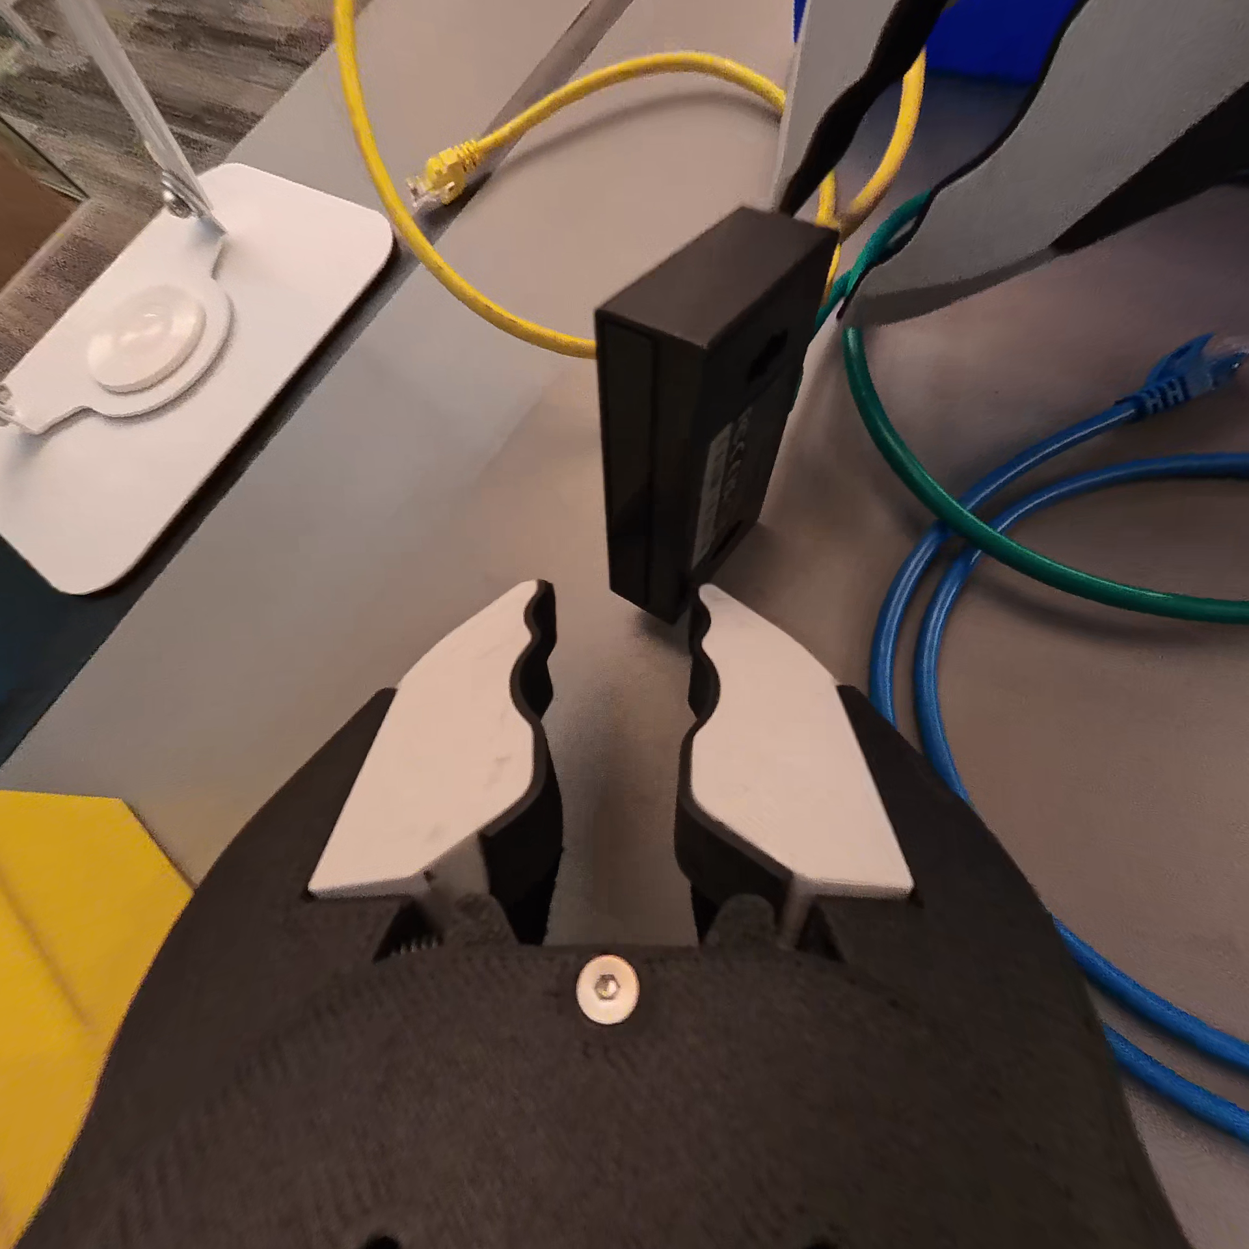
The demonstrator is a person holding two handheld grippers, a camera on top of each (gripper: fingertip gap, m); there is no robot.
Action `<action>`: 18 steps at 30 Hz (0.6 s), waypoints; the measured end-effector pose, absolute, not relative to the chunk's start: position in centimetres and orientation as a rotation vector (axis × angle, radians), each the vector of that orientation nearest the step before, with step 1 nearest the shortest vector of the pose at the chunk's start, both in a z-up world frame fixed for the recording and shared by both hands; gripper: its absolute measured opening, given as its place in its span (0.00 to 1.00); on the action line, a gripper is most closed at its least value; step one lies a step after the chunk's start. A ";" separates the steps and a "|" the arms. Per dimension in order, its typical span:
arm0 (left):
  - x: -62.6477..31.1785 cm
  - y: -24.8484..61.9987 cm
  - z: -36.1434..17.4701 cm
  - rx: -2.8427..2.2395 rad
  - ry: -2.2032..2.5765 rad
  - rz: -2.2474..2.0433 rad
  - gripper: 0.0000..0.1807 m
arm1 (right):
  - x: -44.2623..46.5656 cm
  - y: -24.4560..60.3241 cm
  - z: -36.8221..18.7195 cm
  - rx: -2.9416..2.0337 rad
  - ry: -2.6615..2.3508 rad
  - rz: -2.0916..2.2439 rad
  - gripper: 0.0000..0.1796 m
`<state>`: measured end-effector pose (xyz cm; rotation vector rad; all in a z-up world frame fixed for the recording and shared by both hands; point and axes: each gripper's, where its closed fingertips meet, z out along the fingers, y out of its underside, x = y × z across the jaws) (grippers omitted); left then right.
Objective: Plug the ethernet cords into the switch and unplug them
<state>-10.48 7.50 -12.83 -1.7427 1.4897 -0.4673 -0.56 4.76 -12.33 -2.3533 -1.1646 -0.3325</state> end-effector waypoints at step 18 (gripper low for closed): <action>-14.8 -13.7 -10.6 -1.657 1.828 -0.894 0.32 | -4.0 -3.5 2.8 -1.924 -1.020 0.067 0.23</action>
